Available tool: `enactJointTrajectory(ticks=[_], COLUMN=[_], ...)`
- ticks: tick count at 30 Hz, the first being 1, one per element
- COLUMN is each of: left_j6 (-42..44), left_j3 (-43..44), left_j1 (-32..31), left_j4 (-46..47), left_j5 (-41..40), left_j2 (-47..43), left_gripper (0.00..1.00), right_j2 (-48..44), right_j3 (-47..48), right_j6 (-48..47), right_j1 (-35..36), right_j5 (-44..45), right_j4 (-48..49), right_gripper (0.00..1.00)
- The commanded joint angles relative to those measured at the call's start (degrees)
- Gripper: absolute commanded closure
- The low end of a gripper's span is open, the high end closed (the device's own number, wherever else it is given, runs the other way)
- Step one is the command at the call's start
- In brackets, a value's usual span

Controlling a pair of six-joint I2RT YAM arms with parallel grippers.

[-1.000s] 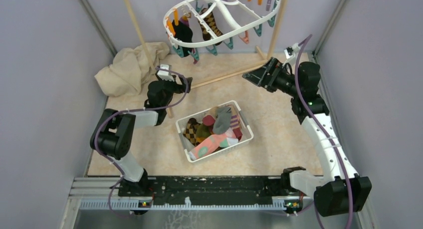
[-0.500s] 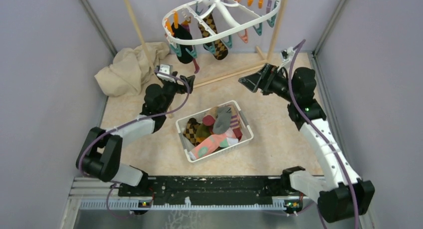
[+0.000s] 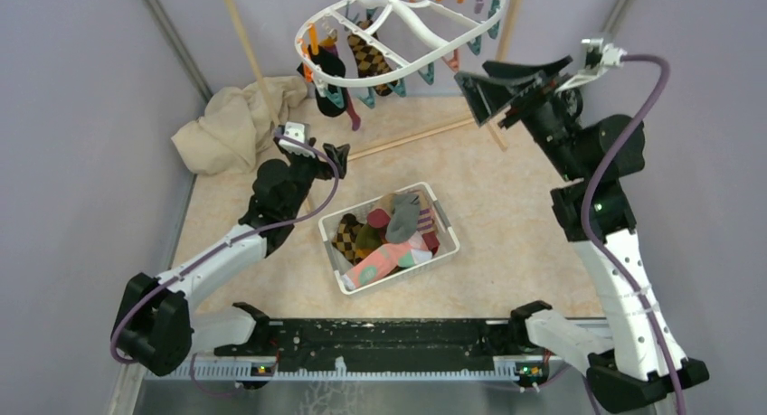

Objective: Remove the socks clipped to the hanger
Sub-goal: Adjust the hanger on the clothesline.

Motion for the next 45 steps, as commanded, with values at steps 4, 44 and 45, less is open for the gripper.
enactJointTrajectory(ticks=[4, 44, 45], left_j6=[-0.56, 0.57, 0.55], left_j3=[0.01, -0.14, -0.13], left_j1=[-1.48, -2.98, -3.01], left_j4=[-6.96, -14.48, -14.58], left_j5=[-0.93, -1.11, -1.14], left_j2=[-5.21, -13.06, -13.29], left_gripper=[0.08, 0.09, 0.09], right_j2=[13.52, 35.16, 35.97], right_j3=[10.43, 25.55, 26.37], right_j6=[17.34, 29.76, 29.84], right_j1=[0.27, -11.96, -12.74], right_j5=[4.51, -2.0, -2.01], right_j4=[1.64, -1.18, -0.72], right_gripper=[0.28, 0.53, 0.53])
